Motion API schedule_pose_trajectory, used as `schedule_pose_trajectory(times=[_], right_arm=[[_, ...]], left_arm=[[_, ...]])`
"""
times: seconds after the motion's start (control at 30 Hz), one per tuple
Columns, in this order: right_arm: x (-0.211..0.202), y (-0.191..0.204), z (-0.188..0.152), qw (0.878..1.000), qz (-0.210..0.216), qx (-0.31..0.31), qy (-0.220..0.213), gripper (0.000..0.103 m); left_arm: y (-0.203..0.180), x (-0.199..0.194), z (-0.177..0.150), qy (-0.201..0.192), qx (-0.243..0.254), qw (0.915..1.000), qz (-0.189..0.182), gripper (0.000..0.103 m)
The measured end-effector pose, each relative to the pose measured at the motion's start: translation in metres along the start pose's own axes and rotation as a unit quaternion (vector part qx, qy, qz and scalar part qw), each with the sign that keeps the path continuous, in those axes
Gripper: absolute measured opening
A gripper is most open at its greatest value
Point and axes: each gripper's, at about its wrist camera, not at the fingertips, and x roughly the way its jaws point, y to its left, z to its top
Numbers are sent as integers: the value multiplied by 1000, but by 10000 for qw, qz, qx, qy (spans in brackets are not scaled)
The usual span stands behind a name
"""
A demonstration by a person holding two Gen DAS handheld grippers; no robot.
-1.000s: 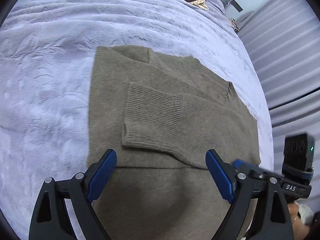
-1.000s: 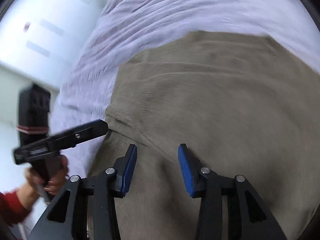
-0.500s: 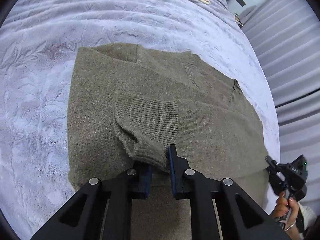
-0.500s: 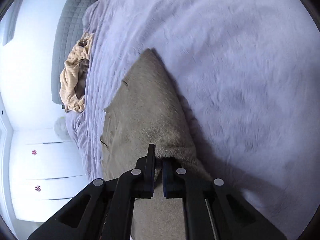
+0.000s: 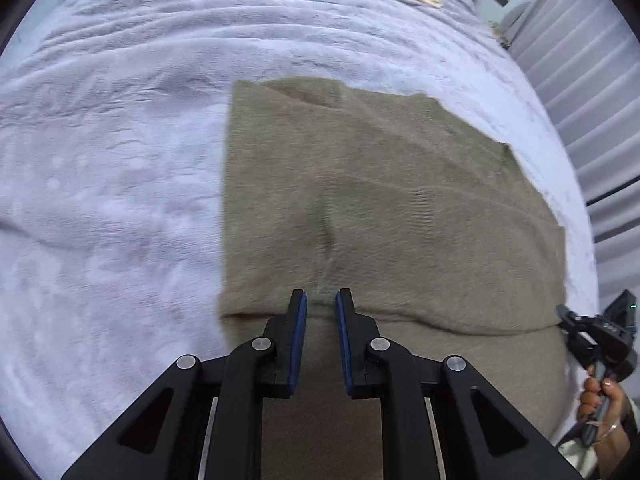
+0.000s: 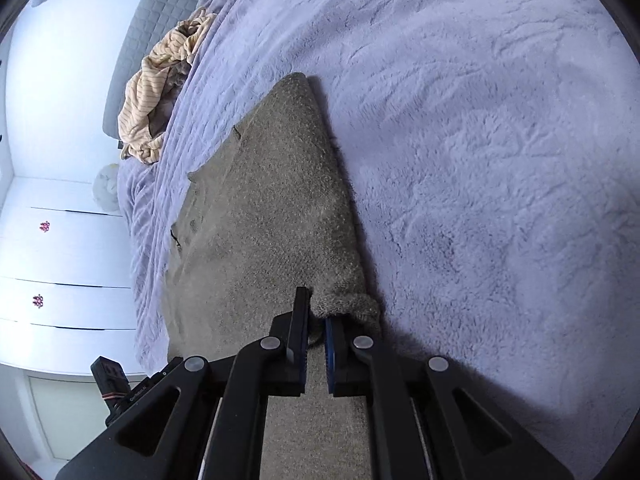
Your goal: Fold small clothes
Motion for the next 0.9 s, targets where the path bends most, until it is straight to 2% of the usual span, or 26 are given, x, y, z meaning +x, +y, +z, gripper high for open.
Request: schedule_pose_trajectory(times=[0.03,0.13,0.2,0.33,0.37,0.4,0.43,0.5,0.57,0.67,0.8,0.83,0.87,0.9], right_arm=[[0,3,0,10000,-62,-50,43,12],[-7,13,-5,9994,-220,-182,176,26],[-17,19,-11,9990,-278,-288,184,42],[-40,27,-17,9979,-391,-507,-1,44],[-43,26,-16,9979,-421,-497,-37,45],[-45,23,-13,9976,-504,-469,-70,51],[-46,19,-11,9973,-604,-417,-97,53],[-43,11,-6,9977,-610,-291,-76,54],[-36,5,-3,9982,-569,-203,-13,54],[-26,3,0,9985,-494,-212,77,54],[-12,4,7,9987,-341,-264,256,54],[-8,3,9,9987,-327,-241,315,54],[-4,2,11,9983,-370,-199,395,54],[-1,3,12,9979,-404,-194,466,53]], left_arm=[[4,-2,-1,28,-11,9999,95,17],[16,-4,-2,126,-94,9998,146,17],[25,-2,0,223,-157,9995,168,17],[43,-8,1,179,-326,9993,42,19],[45,-10,3,137,-355,9993,22,29],[48,-13,4,65,-394,9992,64,68],[49,-17,4,-29,-434,9990,138,95],[48,-22,7,-193,-381,9990,115,96],[45,-17,12,-119,-340,9993,31,96],[37,-1,22,70,-134,9999,-69,96],[35,27,32,445,-61,9978,-492,94],[36,32,33,516,-68,9969,-583,82],[38,34,34,538,-79,9966,-625,76],[38,34,34,515,-98,9960,-721,66]])
